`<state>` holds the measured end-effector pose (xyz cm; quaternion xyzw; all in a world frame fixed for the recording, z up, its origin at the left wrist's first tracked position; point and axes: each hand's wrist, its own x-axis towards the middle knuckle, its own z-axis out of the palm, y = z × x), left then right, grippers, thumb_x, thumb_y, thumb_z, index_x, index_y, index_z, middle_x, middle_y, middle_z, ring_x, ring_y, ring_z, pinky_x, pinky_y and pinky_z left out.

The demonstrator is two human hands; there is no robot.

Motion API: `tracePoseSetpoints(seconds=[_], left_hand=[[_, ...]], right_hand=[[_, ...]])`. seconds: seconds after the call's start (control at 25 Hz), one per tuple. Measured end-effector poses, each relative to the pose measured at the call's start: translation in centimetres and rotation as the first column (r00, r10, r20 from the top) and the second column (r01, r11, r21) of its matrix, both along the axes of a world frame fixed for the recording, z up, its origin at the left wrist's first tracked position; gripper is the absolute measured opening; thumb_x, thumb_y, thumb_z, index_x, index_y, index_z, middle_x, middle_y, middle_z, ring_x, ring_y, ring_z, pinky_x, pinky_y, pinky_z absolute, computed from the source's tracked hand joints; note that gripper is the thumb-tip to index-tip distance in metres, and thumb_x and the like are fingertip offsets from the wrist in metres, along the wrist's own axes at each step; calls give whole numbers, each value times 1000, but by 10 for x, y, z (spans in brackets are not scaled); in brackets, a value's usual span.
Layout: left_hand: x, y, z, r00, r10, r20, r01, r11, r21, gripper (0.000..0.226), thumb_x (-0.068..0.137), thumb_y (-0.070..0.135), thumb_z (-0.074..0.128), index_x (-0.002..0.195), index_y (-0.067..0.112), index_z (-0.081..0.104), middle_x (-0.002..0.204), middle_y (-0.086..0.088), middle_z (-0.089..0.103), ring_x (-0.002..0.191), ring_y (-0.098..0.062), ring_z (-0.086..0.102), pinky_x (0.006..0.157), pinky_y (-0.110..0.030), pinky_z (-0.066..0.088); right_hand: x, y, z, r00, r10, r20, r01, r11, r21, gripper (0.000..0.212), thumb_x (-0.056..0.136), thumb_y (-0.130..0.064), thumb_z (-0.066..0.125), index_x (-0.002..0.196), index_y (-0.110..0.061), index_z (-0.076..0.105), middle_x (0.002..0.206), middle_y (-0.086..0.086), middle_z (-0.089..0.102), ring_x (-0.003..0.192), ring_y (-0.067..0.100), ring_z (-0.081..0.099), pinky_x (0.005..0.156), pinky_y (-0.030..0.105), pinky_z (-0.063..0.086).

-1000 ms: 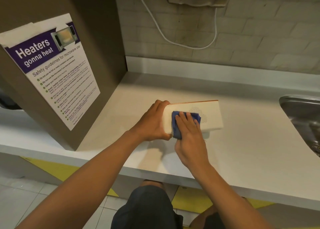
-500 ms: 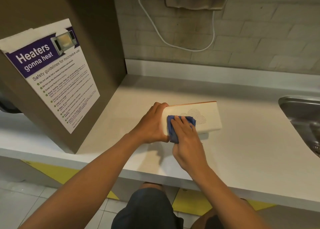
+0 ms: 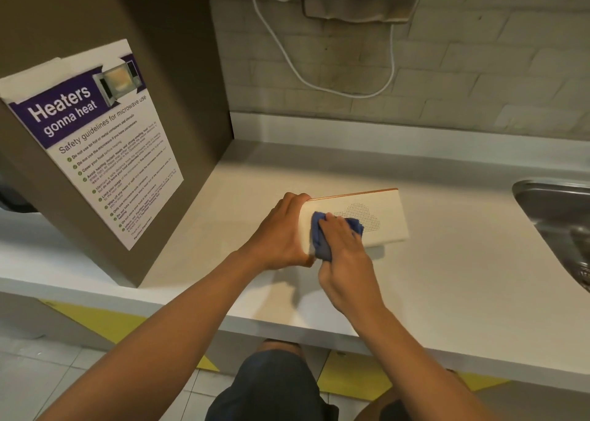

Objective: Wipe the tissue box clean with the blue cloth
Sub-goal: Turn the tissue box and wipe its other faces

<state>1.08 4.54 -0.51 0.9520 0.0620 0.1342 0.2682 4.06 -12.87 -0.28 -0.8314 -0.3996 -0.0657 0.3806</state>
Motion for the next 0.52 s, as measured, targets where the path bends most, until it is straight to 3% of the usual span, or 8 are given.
tracePoseSetpoints(seconds=[0.12, 0.24, 0.32, 0.4, 0.44, 0.52], left_hand=[[0, 2, 2, 1000, -5, -6, 5, 1000, 17, 104, 52, 40, 94, 136, 29, 33, 124, 10, 36, 108, -13, 49, 81, -30, 53], [0, -1, 0, 1000, 25, -4, -24, 1000, 10, 110, 49, 41, 95, 137, 28, 31, 126, 7, 36, 110, -17, 49, 82, -33, 54], [3, -2, 0, 999, 46, -15, -46, 999, -7, 111, 47, 45, 94, 138, 30, 30, 127, 7, 37, 110, -18, 49, 85, -39, 56], [4, -1, 0, 999, 42, -25, -43, 998, -43, 107, 50, 49, 91, 137, 30, 32, 128, 6, 39, 110, -19, 51, 87, -42, 56], [4, -1, 1, 999, 28, -27, -29, 998, -56, 103, 53, 51, 89, 138, 30, 33, 129, 6, 41, 110, -18, 52, 89, -42, 56], [3, 0, 0, 999, -9, -31, 7, 998, -55, 101, 59, 51, 90, 140, 30, 33, 133, 6, 41, 113, -16, 52, 93, -38, 56]], right_hand=[[10, -31, 3, 1000, -22, 9, 22, 1000, 6, 49, 80, 7, 51, 122, -20, 52, 115, 1, 56, 99, 20, 53, 73, 27, 46], [45, -32, 8, 979, -204, 15, 204, 979, 20, 45, 81, 6, 51, 122, -12, 55, 114, 9, 59, 98, 29, 56, 70, 27, 44], [52, -8, 11, 972, -232, 31, 232, 973, -16, 46, 76, -1, 50, 122, -6, 56, 119, 11, 59, 107, 33, 54, 85, 40, 50], [35, 17, 11, 986, -162, 28, 163, 986, -44, 55, 72, -2, 54, 128, -7, 54, 130, 9, 56, 121, 31, 48, 104, 48, 41], [23, 22, 10, 993, -112, 22, 113, 992, -57, 58, 72, -2, 55, 130, -8, 54, 134, 9, 54, 127, 29, 45, 114, 42, 31], [4, 15, 2, 999, -16, 47, 20, 996, -84, 60, 72, -1, 51, 132, -9, 54, 138, 8, 54, 132, 24, 40, 117, 23, 9]])
